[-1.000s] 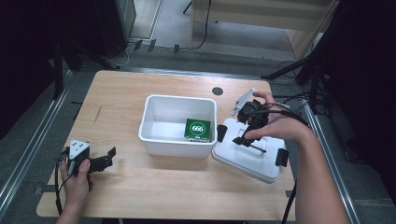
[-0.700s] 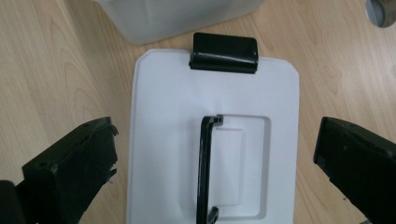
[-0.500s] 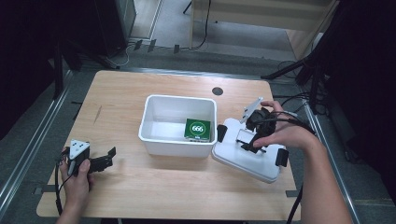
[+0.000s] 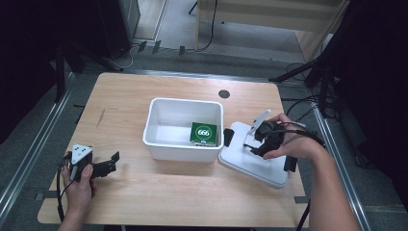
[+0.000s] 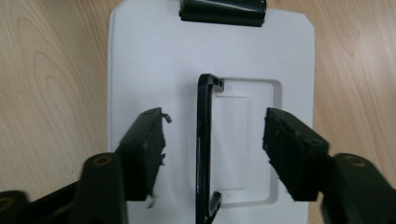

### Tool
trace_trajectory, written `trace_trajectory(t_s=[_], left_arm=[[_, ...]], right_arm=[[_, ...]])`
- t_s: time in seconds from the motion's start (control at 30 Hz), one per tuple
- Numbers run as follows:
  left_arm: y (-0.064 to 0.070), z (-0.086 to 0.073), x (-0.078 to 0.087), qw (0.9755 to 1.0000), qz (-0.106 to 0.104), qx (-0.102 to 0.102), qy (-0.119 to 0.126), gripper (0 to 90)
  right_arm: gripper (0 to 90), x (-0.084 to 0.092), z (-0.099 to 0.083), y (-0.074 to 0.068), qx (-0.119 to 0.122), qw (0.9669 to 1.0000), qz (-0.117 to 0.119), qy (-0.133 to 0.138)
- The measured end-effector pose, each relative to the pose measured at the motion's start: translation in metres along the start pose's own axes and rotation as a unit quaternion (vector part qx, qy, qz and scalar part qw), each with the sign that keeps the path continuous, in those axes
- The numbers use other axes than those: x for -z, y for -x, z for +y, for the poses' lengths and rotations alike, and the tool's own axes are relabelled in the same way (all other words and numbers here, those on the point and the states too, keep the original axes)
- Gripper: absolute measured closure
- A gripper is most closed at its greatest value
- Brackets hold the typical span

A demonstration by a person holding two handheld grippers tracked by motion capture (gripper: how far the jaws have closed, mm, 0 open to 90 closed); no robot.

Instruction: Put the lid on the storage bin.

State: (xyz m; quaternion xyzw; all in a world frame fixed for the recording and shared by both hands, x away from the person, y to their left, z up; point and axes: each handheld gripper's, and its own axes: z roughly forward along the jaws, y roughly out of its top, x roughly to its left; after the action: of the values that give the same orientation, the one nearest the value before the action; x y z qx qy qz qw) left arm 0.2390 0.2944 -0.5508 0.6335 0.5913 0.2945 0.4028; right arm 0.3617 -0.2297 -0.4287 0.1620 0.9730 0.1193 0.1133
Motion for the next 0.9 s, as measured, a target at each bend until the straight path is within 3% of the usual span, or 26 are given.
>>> trace_trajectory(t_s=[0.2, 0.23, 0.4, 0.73, 0.9], left_arm=[[0.000, 0.000, 0.000, 1.0000, 0.000, -0.001, 0.000, 0.0], [0.000, 0.000, 0.000, 1.0000, 0.000, -0.001, -0.001, 0.0], [0.000, 0.000, 0.000, 1.0000, 0.000, 0.000, 0.000, 0.0], [0.000, 0.000, 0.000, 1.0000, -0.001, -0.001, -0.001, 0.0], [0.000, 0.000, 0.000, 1.0000, -0.001, -0.001, -0.001, 0.0]], right_arm=[[54.2, -0.011, -0.004, -0.002, 0.007, 0.9997, -0.001, -0.022], [61.2, -0.015, -0.006, -0.002, 0.012, 0.9994, -0.006, -0.030], [69.6, -0.019, -0.009, -0.001, 0.008, 0.9993, -0.006, -0.037], [80.2, -0.023, -0.013, 0.003, 0.008, 0.9991, -0.019, -0.038], [85.1, -0.023, -0.014, 0.005, 0.012, 0.9991, -0.013, -0.038]])
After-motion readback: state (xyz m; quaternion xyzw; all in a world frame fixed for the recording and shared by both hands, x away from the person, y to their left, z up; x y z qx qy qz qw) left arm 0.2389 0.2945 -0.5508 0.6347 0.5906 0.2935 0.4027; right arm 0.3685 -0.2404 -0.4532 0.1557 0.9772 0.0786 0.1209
